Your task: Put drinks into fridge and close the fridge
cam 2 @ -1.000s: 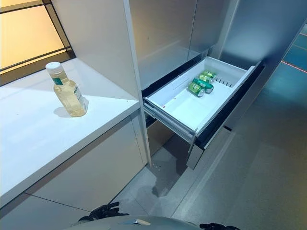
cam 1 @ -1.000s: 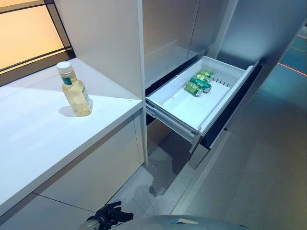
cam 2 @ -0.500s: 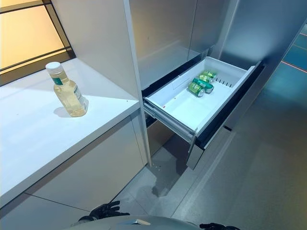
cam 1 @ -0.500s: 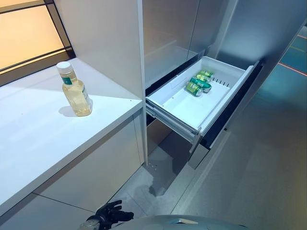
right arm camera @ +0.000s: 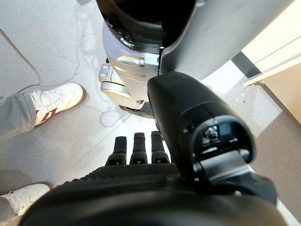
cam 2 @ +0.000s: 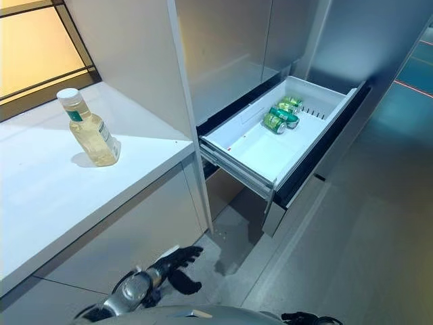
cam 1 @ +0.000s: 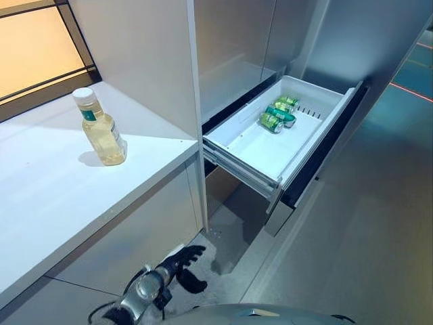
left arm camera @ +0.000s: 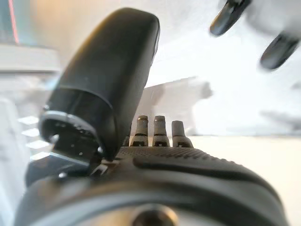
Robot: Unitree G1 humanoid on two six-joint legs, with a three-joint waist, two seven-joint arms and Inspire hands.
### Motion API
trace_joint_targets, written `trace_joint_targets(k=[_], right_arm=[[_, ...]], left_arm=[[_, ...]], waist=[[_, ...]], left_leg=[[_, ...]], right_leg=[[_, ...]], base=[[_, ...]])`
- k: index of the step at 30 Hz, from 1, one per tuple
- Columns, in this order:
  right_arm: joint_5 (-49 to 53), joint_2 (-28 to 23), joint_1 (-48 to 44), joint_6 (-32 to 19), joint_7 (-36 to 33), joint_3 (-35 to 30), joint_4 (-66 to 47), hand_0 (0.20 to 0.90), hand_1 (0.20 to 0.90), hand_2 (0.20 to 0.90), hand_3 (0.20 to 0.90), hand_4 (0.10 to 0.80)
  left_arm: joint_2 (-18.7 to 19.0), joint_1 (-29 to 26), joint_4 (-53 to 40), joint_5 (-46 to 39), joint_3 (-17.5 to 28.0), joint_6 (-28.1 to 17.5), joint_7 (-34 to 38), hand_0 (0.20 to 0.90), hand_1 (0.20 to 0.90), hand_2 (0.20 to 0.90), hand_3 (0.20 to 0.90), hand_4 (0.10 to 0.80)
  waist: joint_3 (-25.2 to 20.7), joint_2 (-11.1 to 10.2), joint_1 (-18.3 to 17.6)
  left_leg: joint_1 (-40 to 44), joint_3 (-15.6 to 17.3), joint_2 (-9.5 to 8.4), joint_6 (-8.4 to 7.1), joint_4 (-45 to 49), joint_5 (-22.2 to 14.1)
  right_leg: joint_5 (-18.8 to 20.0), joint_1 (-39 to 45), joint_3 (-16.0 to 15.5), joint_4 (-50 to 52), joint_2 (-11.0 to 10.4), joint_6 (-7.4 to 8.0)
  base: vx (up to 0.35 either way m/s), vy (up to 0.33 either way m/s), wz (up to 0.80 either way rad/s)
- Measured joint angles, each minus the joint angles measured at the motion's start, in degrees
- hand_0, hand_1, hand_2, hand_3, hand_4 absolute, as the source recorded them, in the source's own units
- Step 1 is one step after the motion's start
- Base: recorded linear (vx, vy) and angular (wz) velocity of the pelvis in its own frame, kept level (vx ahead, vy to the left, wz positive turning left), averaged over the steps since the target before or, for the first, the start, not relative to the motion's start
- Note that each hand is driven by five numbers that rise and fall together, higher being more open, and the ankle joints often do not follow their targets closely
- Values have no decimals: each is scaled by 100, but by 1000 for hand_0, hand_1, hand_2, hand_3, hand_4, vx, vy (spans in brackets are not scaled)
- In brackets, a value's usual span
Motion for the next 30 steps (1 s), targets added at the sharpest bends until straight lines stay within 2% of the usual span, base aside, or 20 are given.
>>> trace_joint_targets(k=[5,7,10,13,16,22,26,30], right_arm=[[-101,-57,-80,2,62,128,-70,900,900,900,900,800],[-105,-68,-94,9,73,135,-109,900,900,900,900,800],[-103,-100,-36,127,47,132,-293,900,900,900,900,800],[-95,-111,53,164,-62,125,-462,900,900,900,900,800],[-89,-117,99,201,-172,123,-538,900,900,900,900,800],[-72,-98,132,206,-264,123,-576,900,900,900,900,800],[-46,-94,194,164,-296,124,-576,900,900,900,900,800],[17,-95,234,100,-297,123,-575,900,900,900,900,800]], left_arm=[[287,-242,-588,217,-194,-183,141,900,900,900,900,800],[584,-237,-1248,220,-382,-197,113,900,900,900,900,800],[1085,-223,-2585,82,-439,-59,-460,900,900,900,900,800],[1357,-235,-3647,-497,-331,66,-1106,900,900,900,900,800],[1396,-234,-4391,-1170,-193,120,-1638,900,900,900,900,800],[1493,-234,-5317,-2360,-35,292,-2138,900,900,900,900,800],[1483,-241,-5712,-3243,421,289,-2155,900,900,900,900,800],[1474,-242,-5823,-3459,859,280,-1921,900,900,900,900,800]], waist=[[25,32,-85],[83,30,-79],[126,43,-36],[162,81,32],[187,112,75],[191,119,81],[190,121,96],[190,121,118]], left_leg=[[-37,-3,5,0,2,2],[-58,-16,5,-1,1,3],[-75,-75,-1,1,0,6],[-82,-109,-6,3,0,15],[-90,-141,-8,-5,0,28],[-93,-146,-7,-9,0,32],[-102,-160,-8,-9,1,32],[-129,-188,-9,-11,4,36]], right_leg=[[26,-22,-7,0,3,0],[27,-38,-21,0,5,-1],[26,-34,-81,0,-2,0],[25,-26,-127,-1,-7,2],[25,-24,-151,-2,-6,2],[24,-24,-152,-2,-3,2],[24,-26,-158,-3,-2,3],[24,-39,-173,-3,-1,2]], base=[[-29,2,0],[-55,21,3],[-49,19,8],[-25,-4,8],[-11,-10,5],[0,0,0],[0,0,0],[-7,-7,2]])
